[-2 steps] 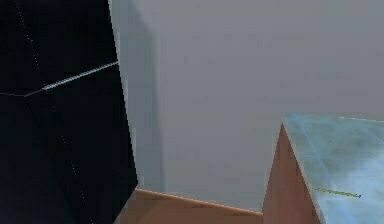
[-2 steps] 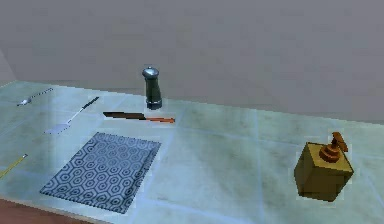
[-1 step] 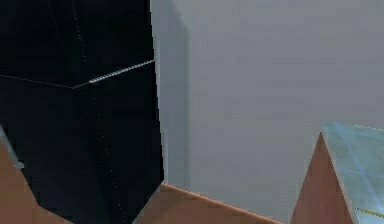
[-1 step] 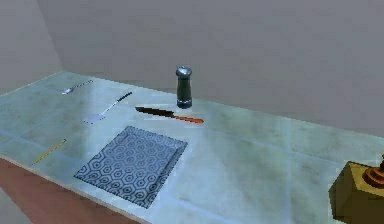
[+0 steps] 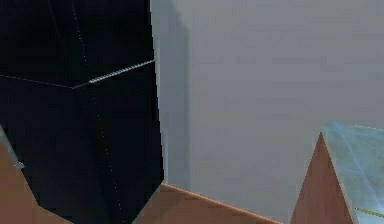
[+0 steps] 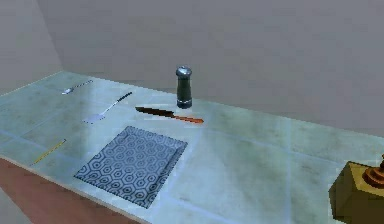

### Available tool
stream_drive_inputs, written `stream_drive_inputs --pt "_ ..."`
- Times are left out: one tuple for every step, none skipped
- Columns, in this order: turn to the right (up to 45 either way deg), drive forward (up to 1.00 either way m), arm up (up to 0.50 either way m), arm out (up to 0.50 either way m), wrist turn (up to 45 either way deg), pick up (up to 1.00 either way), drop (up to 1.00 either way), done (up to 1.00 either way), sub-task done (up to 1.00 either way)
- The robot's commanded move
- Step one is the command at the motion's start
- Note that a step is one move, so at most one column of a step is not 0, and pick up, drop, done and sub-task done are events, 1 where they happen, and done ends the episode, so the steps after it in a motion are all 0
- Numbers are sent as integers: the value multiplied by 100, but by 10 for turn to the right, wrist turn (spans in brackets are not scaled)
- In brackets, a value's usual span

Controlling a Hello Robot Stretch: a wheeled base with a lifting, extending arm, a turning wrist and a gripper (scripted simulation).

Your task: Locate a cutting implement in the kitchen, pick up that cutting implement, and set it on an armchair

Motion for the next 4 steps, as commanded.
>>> stream_drive_inputs --pt "0 0 38 0 0 0 0 0 0" --pt "0 0 0 38 0 0 0 0 0" --pt "0 0 0 0 450 0 0 0 0" --pt "0 0 0 0 450 0 0 0 0"
